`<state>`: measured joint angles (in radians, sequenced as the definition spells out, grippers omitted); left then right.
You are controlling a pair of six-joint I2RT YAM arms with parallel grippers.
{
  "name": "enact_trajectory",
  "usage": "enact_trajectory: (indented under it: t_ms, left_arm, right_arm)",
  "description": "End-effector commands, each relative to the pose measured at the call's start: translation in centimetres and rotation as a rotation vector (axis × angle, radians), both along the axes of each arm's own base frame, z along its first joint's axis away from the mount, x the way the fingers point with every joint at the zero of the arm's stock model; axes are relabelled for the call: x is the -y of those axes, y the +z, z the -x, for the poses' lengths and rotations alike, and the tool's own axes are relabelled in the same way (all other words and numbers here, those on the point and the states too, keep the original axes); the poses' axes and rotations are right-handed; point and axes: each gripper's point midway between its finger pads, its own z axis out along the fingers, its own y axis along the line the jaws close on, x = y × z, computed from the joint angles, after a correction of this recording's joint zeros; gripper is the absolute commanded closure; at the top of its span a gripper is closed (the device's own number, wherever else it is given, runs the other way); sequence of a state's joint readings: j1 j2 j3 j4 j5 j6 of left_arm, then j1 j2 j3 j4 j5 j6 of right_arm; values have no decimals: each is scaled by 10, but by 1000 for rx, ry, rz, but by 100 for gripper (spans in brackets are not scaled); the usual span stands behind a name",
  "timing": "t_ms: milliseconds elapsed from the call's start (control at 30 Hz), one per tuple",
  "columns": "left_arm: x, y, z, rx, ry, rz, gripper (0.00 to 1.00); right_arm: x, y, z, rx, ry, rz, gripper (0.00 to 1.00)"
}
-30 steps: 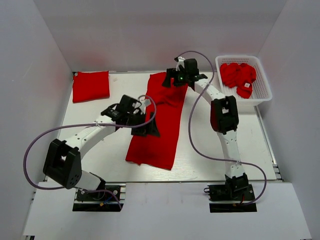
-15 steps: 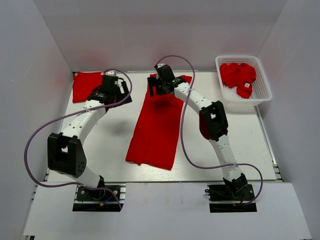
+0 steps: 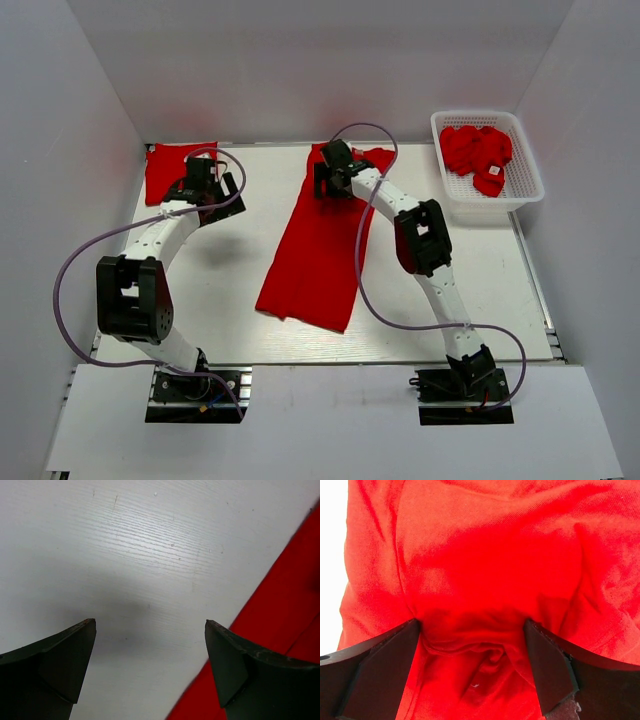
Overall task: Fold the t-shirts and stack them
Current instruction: Rotate the tshirt 80 degrees, then grab the bottom of the folded rectangular tshirt with both arms
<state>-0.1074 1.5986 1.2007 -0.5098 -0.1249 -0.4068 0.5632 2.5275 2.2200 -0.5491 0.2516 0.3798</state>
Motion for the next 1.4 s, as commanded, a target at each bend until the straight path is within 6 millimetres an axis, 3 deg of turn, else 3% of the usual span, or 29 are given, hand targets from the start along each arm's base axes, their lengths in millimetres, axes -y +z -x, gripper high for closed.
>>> enact_trajectory:
  t_ms: [0,33,67,100,133,200,233,267,333,367,400,433,467,500,533,567,600,633,700,733,800,833,900,933,967,1033,1100,1233,1367]
  left_arm:
    - [9,25,-3,93,-61,45,0]
    - [23,23,-7,100,-136,83,0]
    - [30,22,-9,103,-179,106,0]
    - [50,22,-7,102,-278,176,0]
    - [59,11,-9,89,-348,192,0]
    - [82,10,-9,90,-459,285,0]
    - [87,10,-11,98,-484,309,0]
    - [92,9,-16,118,-509,328,0]
    - [104,15,-16,148,-561,347,0]
    - [103,12,-15,145,-575,332,0]
    - [106,11,-14,147,-591,316,0]
    - [108,0,-4,120,-614,329,0]
    - [109,-5,-1,121,-635,328,0]
    - [109,-10,1,123,-635,328,0]
    - [108,-17,4,117,-642,321,0]
    - [106,-31,13,90,-644,321,0]
    - [111,-32,20,86,-668,325,0]
    - [116,-39,27,73,-692,332,0]
    - [120,-37,33,86,-706,330,0]
    - [124,-44,43,75,-731,336,0]
    - [130,-42,54,79,-760,358,0]
    - [131,-50,62,63,-767,373,0]
    - [140,-50,75,58,-792,388,0]
    - [143,-51,81,64,-795,394,0]
    - [148,-55,87,53,-804,402,0]
    - [152,-58,95,43,-813,409,0]
    - [156,-66,100,20,-815,390,0]
    - [141,-91,105,-77,-746,284,0]
    - [138,-100,112,-109,-730,246,0]
  right_arm:
    - [55,-50,-7,-123,-76,51,10]
    - [43,-46,-13,-129,-24,-39,10]
    - [53,-44,-30,-82,27,-58,10]
    - [44,-38,-44,-22,74,-103,10]
    - [30,-32,-42,-23,165,-176,10]
    - [26,-5,-63,64,223,-211,10]
    - [26,1,-65,86,273,-193,10]
    - [24,22,-68,127,292,-188,10]
    - [28,31,-66,164,362,-129,10]
    - [28,88,-68,261,364,-131,10]
    - [33,71,-53,215,369,-119,10]
    - [37,131,-48,310,366,-135,10]
    - [42,124,-39,292,353,-117,10]
    - [42,133,-32,306,355,-121,10]
    - [48,106,-12,236,346,-95,10]
    - [51,154,0,305,332,-117,10]
    - [51,157,10,298,337,-123,10]
    - [60,156,38,254,313,-138,10]
    - [58,150,63,198,303,-200,10]
    - [64,137,96,129,269,-243,10]
    - [63,114,132,26,296,-300,10]
    - [62,134,146,38,271,-356,10]
    - [69,96,187,-99,263,-387,10]
    - [69,111,197,-82,255,-425,10]
    - [75,82,223,-176,232,-433,10]
    - [73,85,242,-199,232,-478,10]
    - [80,58,264,-261,193,-475,10]
    - [82,37,291,-321,188,-486,10]
    - [81,25,301,-352,187,-488,10]
